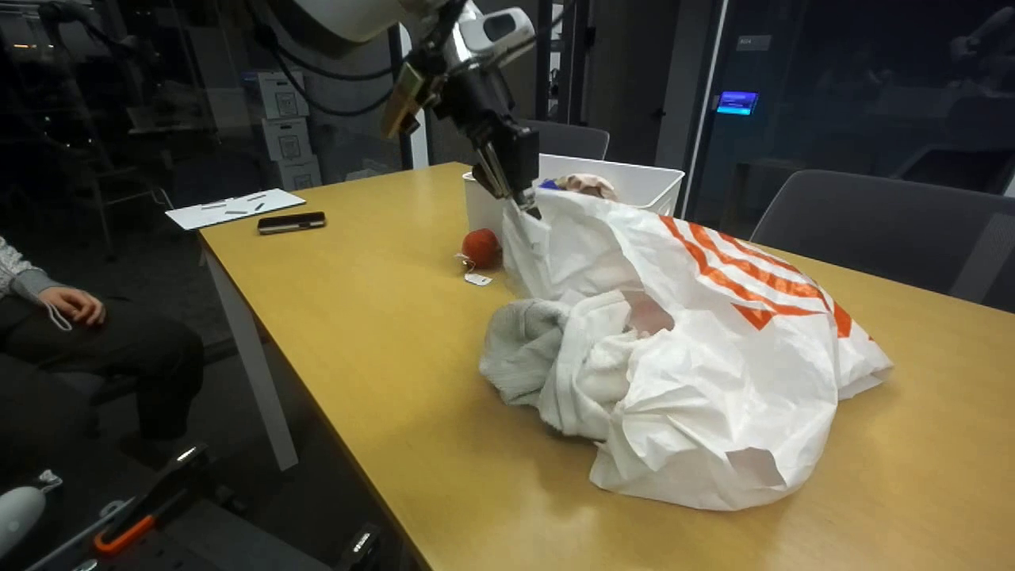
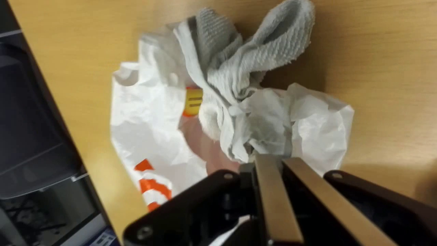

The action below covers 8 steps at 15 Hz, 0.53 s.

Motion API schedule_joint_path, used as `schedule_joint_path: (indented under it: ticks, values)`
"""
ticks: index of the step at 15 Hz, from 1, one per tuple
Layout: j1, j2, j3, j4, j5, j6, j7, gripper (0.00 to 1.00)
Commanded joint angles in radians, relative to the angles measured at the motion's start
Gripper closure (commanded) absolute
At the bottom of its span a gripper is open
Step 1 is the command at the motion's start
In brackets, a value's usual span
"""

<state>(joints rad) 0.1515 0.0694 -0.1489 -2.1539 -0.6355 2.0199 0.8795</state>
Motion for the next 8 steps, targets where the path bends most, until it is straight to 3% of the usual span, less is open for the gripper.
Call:
schedule_joint_path:
  ticks: [1, 3, 8]
  values:
    - [-0.026, -0.15, 0.087, -0.028, -0.115, -0.133, 0.109, 1.0]
    - [-0.045, -0.166, 0.119, -0.022, -0.096, -0.158, 0.094, 1.0]
    - [-0.078, -0.085, 0.133, -0.044, 0.094, -0.065, -0.051, 0.99]
